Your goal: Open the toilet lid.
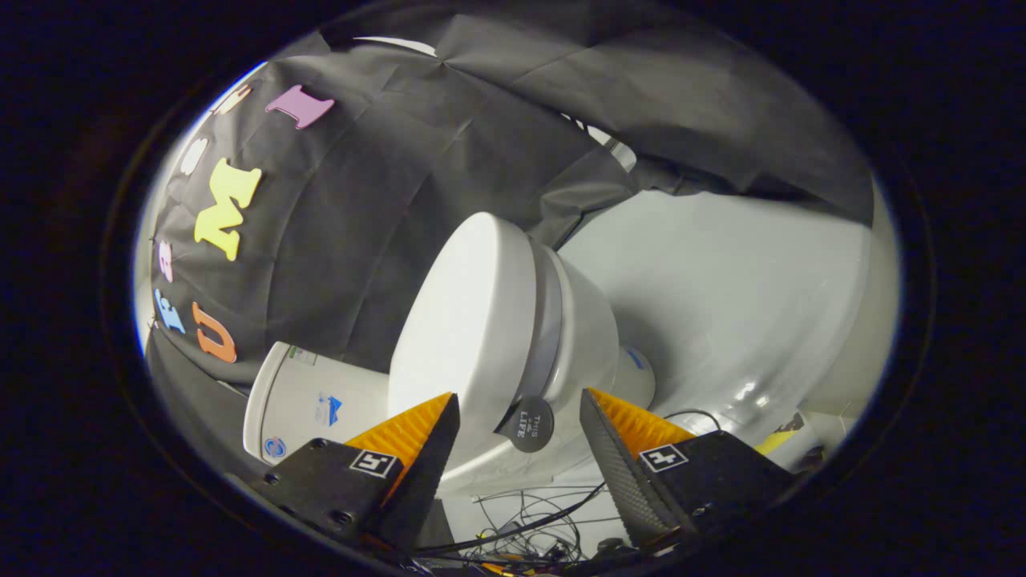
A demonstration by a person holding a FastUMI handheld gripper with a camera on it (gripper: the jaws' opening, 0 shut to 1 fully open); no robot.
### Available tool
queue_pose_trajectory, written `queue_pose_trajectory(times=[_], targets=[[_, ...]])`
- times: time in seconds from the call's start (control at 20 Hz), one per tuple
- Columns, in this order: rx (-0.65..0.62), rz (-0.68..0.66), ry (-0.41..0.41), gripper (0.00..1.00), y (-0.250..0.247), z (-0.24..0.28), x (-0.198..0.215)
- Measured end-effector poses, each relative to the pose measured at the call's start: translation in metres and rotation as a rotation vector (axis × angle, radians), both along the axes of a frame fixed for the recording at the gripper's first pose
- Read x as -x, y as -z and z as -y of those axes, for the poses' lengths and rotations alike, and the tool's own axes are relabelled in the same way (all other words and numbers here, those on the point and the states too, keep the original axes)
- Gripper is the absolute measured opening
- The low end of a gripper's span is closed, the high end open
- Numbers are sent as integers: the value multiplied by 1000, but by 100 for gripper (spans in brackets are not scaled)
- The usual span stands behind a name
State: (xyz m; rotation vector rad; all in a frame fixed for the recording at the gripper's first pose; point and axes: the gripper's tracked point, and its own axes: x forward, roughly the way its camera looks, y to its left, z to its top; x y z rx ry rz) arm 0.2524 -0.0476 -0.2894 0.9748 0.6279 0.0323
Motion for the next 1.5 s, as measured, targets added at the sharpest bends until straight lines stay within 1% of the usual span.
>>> queue_pose_trajectory(times=[0.2,0.3,0.6,0.75,0.8,0.9,1.0,1.1,1.25,1.5], targets=[[-27,-37,4,83,9,1,1],[-58,-50,1,75,16,-3,-2],[-62,-62,-36,42,23,-10,-6],[-18,-72,-49,27,26,-10,-6],[-4,-71,-54,26,27,-10,-6],[-12,-71,-57,21,24,-6,-6],[-83,-87,-39,20,21,-6,-6],[-118,-102,-28,20,21,-11,-7],[-83,-81,-30,16,16,-10,-7],[-126,-76,-10,12,13,-8,-7]])
